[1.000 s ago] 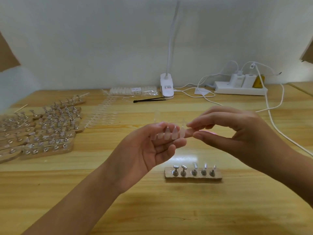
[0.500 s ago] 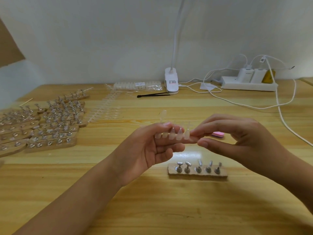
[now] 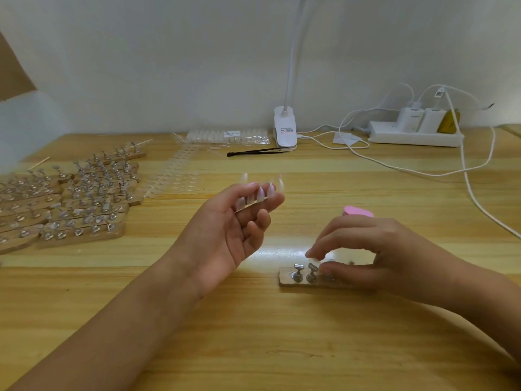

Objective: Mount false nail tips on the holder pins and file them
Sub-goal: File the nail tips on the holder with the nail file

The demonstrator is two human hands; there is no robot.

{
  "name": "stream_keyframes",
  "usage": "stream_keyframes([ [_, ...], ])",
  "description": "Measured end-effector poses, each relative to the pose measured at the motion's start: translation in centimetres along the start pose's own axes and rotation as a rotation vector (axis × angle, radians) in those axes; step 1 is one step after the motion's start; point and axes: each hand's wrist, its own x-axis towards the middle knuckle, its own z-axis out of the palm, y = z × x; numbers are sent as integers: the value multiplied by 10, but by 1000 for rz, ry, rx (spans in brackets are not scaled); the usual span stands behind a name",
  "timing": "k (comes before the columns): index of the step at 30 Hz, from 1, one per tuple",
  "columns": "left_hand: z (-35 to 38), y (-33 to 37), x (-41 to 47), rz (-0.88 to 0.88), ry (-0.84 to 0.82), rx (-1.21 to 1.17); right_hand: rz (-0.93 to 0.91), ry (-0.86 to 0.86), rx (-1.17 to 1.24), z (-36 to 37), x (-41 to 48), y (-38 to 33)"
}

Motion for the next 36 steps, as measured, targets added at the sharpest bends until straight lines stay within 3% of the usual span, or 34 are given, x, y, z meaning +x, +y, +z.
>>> stream_keyframes([
  [27, 2, -3, 0, -19, 5, -26, -5, -49, -45, 2, 3, -14],
  [36, 2, -6, 1, 27, -12, 80, 57, -66, 6, 5, 3, -14],
])
